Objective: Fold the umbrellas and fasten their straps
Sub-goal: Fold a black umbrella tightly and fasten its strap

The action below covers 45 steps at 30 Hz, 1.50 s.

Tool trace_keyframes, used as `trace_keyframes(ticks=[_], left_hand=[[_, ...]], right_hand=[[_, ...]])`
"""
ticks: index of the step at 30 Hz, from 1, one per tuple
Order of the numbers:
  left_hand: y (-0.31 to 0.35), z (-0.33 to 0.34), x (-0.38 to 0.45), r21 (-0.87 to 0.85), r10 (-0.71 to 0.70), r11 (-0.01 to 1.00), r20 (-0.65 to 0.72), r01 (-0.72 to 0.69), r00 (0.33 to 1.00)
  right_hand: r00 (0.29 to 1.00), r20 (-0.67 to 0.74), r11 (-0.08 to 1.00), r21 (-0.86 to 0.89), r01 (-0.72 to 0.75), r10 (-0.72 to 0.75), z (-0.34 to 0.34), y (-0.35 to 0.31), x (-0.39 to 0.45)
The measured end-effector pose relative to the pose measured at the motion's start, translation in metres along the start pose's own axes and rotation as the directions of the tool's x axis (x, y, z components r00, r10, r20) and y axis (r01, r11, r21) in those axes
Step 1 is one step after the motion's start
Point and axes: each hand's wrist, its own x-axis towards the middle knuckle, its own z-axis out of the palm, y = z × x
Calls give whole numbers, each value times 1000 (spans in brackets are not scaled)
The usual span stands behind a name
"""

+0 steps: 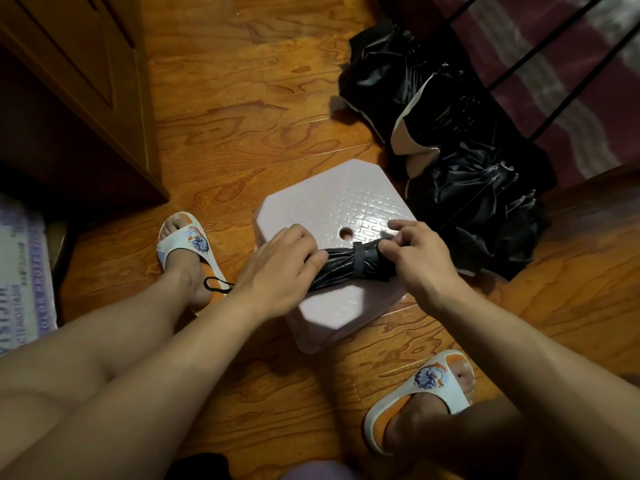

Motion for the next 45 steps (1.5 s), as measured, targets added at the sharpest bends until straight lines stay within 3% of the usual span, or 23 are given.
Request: trace_keyframes(ticks=[4, 9, 12, 14, 16, 18, 19, 22, 25, 27, 31, 38, 41, 43, 45], left_hand=[[5, 2, 3, -22, -73, 997, -36, 72, 997], [11, 3, 7, -67, -133, 990, -122, 125, 984], [11, 3, 8, -98, -143, 987, -182, 127, 973], [9, 2, 7, -127, -106, 989, -202, 81, 974], [8, 0, 8, -130, -26, 992, -182, 2, 983], [5, -2, 9, -123, 30, 991, -149, -49, 988], [4, -3, 10, -126, 49, 990, -136, -66, 989], [-2, -6, 9, -125, 55, 990, -107, -68, 993], [-3, -8, 0, -24, 71, 997, -188, -76, 980], [5, -8, -11, 51, 70, 997, -243, -59, 968], [16, 2, -29, 290, 72, 957, -169, -20, 983], [17, 0, -9, -74, -256, 966, -176, 247, 951], [17, -14, -5, -227, -278, 941, -103, 249, 955], [14, -17, -4, -260, -234, 943, -75, 208, 969], [9, -13, -6, -249, -196, 954, -90, 169, 976]], right_hand=[[999, 39, 996, 83, -20, 16, -3, 2, 0], [985, -34, 969, -190, 159, -168, -1, 10, 3], [986, -42, 967, -207, 151, -163, -1, 14, 9], [939, -34, 879, -365, 306, -341, -3, 14, 10], [818, 71, 692, -495, 525, -570, -6, 13, 7], [728, 224, 555, -515, 653, -648, -7, 16, 4], [721, 255, 537, -520, 664, -645, -7, 20, 4], [806, 204, 636, -520, 570, -556, -11, 26, 6], [884, 147, 760, -461, 458, -444, -14, 23, 12], [895, 165, 780, -441, 443, -415, -15, 20, 16], [894, 213, 787, -426, 447, -393, -15, 15, 15], [955, 53, 856, -433, 285, -291, 8, 15, 34], [960, -5, 886, -386, 257, -281, 5, 10, 32], [883, 54, 761, -484, 431, -466, 4, 5, 23], [730, 188, 533, -570, 626, -657, 4, 9, 16]])
